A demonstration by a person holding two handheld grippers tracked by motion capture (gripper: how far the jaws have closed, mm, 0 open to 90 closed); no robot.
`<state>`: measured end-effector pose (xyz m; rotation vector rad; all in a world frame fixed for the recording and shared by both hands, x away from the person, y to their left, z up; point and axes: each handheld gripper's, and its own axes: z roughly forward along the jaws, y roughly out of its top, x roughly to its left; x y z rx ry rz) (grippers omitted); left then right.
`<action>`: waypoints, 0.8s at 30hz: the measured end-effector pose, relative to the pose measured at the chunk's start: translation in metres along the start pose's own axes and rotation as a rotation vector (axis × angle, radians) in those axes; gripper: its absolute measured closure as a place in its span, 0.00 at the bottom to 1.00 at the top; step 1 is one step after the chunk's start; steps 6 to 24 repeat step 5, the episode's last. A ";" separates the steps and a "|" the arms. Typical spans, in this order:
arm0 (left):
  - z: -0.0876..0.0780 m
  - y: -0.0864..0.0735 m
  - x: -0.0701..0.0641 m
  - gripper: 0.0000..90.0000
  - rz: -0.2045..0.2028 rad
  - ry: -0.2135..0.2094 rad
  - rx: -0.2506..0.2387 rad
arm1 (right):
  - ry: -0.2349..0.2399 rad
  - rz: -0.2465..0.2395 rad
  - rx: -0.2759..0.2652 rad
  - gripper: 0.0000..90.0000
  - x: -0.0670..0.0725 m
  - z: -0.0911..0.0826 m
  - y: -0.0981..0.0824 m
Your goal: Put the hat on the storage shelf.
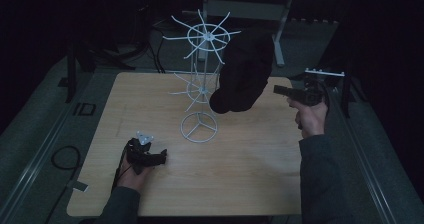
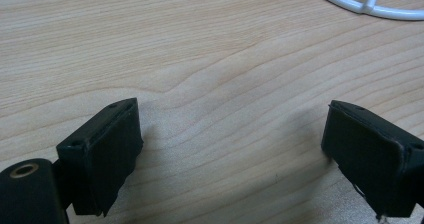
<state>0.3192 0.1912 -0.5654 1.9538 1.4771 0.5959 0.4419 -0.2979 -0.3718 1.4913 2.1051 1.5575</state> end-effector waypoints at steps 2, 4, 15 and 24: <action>0.000 0.000 0.000 0.11 0.000 0.000 0.000 | -0.001 0.000 0.001 1.00 0.000 0.000 -0.001; 0.000 0.000 0.000 0.11 0.000 0.000 0.000 | -0.012 -0.009 0.013 1.00 -0.001 0.002 -0.004; 0.000 0.000 0.000 0.11 0.000 0.000 0.000 | -0.020 -0.015 0.022 1.00 0.000 0.002 -0.005; 0.000 0.000 0.000 0.11 0.000 0.000 0.000 | -0.020 -0.015 0.022 1.00 0.000 0.002 -0.005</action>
